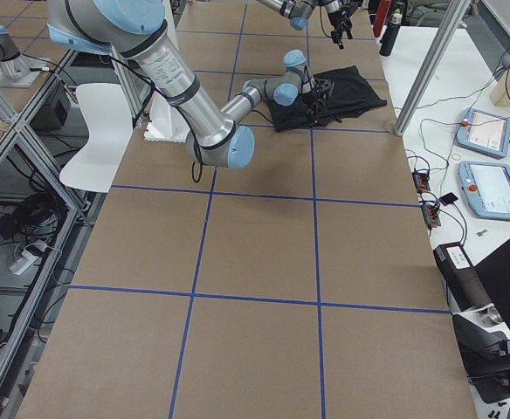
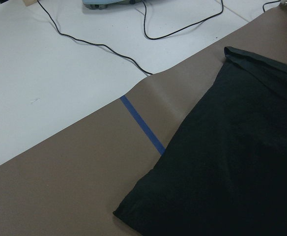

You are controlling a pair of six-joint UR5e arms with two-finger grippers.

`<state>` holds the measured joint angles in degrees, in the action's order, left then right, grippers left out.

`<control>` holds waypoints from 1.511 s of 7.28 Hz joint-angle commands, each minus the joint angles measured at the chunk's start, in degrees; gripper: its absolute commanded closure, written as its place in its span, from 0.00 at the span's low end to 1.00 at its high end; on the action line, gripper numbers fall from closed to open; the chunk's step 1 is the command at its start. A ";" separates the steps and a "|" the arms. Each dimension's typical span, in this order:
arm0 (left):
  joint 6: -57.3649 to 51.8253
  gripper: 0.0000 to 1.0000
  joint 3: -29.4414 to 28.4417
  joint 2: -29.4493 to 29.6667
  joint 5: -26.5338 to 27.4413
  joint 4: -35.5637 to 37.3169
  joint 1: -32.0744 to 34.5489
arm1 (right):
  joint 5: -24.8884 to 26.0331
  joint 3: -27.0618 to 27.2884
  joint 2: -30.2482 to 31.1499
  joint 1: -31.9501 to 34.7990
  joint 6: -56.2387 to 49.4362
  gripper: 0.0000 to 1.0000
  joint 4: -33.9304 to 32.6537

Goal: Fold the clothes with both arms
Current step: 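Reach the right gripper across to the shirt near the collar, then press the right gripper on the shirt, pushing its edge straight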

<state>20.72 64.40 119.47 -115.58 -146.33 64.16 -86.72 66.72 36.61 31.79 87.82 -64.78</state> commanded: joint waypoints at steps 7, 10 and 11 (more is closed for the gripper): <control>1.26 0.00 0.02 -0.03 0.00 -0.01 0.00 | 2.17 -5.89 -2.24 -3.49 -1.95 0.40 0.97; 1.17 0.00 0.02 -0.55 0.00 -0.01 -0.08 | 2.17 -5.81 -2.33 -3.76 -1.95 0.74 0.80; 1.17 0.00 0.02 -0.64 0.00 -0.01 -0.08 | 2.17 -5.81 -2.50 -3.84 -1.95 0.98 0.80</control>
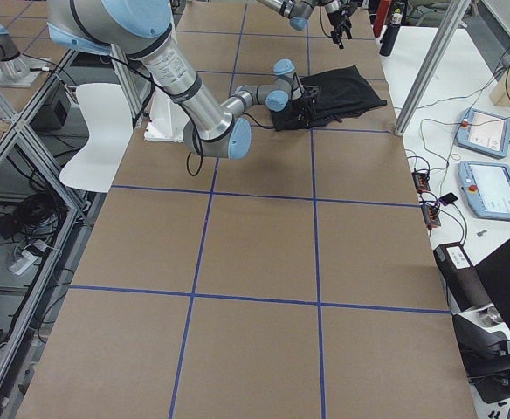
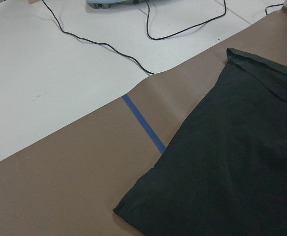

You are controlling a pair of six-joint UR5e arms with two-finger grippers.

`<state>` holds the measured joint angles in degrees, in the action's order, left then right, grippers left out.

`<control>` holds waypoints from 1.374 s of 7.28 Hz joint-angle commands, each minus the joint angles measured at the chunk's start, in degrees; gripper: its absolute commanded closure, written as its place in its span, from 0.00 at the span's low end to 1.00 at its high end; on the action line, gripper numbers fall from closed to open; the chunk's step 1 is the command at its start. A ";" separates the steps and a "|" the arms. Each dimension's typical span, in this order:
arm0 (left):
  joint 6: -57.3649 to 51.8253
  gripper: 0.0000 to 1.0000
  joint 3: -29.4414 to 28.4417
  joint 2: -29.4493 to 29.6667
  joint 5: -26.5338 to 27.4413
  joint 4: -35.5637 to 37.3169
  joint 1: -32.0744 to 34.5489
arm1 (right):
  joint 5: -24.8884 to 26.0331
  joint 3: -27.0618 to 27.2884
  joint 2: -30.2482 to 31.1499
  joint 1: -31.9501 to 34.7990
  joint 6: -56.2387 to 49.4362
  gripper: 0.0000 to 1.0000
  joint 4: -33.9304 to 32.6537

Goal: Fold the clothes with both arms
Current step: 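Press the right gripper on the shirt, pushing its edge straight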

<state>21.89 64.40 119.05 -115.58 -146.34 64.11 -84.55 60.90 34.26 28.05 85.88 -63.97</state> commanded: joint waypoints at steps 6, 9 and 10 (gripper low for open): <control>-0.01 0.00 0.02 -0.22 0.00 -0.09 -0.04 | -0.70 6.21 2.62 -0.54 0.07 1.00 -0.80; -0.01 0.00 0.02 -0.22 0.00 -0.09 -0.04 | 1.04 28.25 12.57 -5.17 1.55 1.00 -15.42; 0.08 0.00 0.02 -0.22 0.00 0.00 -0.13 | 4.10 30.05 12.58 -8.15 3.31 1.00 -17.66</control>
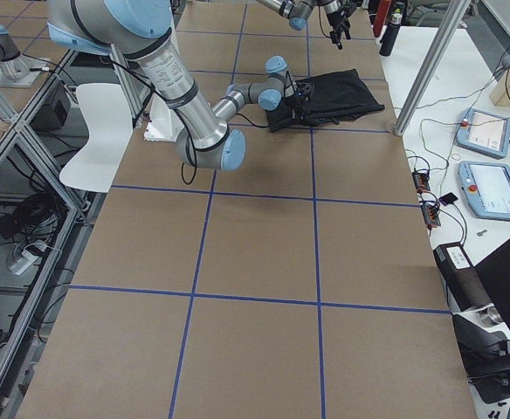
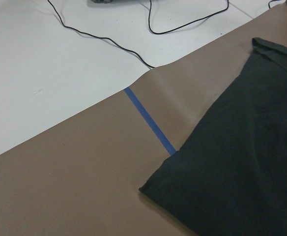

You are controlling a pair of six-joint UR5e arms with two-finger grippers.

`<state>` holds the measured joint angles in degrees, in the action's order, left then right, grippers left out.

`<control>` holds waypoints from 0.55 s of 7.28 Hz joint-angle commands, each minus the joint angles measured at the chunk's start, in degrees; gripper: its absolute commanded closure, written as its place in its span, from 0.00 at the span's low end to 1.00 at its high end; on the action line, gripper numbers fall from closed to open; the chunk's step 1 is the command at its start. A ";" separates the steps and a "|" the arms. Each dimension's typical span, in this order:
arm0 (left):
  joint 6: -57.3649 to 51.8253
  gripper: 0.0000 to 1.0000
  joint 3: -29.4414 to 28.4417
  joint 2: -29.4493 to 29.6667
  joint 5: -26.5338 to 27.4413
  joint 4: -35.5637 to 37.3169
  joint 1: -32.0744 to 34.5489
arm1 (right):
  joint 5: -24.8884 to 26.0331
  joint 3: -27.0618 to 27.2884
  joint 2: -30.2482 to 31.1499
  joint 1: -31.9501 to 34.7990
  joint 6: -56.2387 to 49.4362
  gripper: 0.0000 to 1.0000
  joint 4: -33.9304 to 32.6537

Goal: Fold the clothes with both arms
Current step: 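Press the right gripper on the shirt, pushing its edge straight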

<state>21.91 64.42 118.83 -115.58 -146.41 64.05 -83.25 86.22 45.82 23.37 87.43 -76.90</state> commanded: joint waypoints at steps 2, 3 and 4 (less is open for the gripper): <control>0.06 0.00 0.00 0.00 0.00 -0.02 -0.06 | 3.63 4.75 2.07 -4.56 1.87 1.00 -4.58; 0.32 0.00 0.00 0.00 0.00 -0.02 -0.06 | 3.28 4.92 3.56 -4.56 1.08 1.00 -4.06; 0.50 0.00 0.09 0.00 0.00 -0.02 -0.06 | 3.27 5.01 4.01 -4.30 0.90 1.00 -3.96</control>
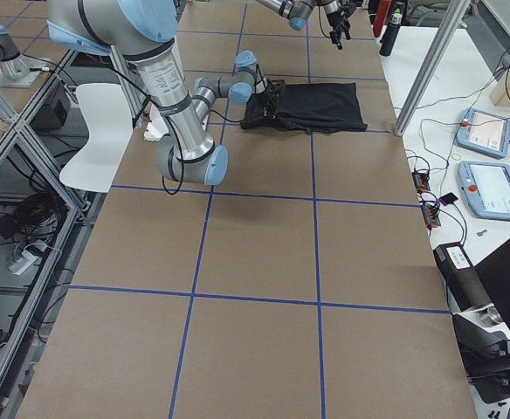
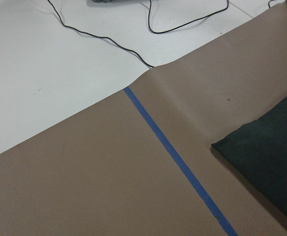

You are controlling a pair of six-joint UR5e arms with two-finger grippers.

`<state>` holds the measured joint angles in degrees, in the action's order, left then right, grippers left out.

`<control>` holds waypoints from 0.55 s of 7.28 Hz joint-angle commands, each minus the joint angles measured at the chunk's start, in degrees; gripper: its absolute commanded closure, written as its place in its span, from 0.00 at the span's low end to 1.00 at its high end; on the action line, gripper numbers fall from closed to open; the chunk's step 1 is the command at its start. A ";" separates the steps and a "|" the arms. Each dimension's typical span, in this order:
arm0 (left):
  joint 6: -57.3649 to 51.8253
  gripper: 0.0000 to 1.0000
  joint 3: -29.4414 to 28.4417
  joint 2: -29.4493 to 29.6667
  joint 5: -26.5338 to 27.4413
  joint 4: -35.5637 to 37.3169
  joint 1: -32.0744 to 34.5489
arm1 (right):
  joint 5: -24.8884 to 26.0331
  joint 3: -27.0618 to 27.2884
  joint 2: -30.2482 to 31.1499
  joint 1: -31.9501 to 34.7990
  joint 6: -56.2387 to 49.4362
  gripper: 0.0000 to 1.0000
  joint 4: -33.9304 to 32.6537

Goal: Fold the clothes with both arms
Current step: 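Slide the right gripper along the shirt toward the robot, smoothing it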

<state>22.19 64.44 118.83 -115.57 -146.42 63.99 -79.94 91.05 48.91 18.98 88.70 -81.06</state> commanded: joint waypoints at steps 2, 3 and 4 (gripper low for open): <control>0.22 0.00 0.50 0.00 0.00 -0.01 0.00 | -1.69 3.14 0.92 2.27 -2.56 0.00 -0.76; 0.40 0.00 0.60 0.00 0.00 -0.01 0.00 | -6.41 6.04 1.09 4.55 -4.14 0.00 -3.72; 0.40 0.00 0.77 0.00 0.00 -0.01 0.00 | -7.06 9.29 0.14 4.83 -4.85 0.00 -8.80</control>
<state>22.53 65.01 118.83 -115.58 -146.43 63.98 -84.85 96.71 49.68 22.69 85.05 -85.08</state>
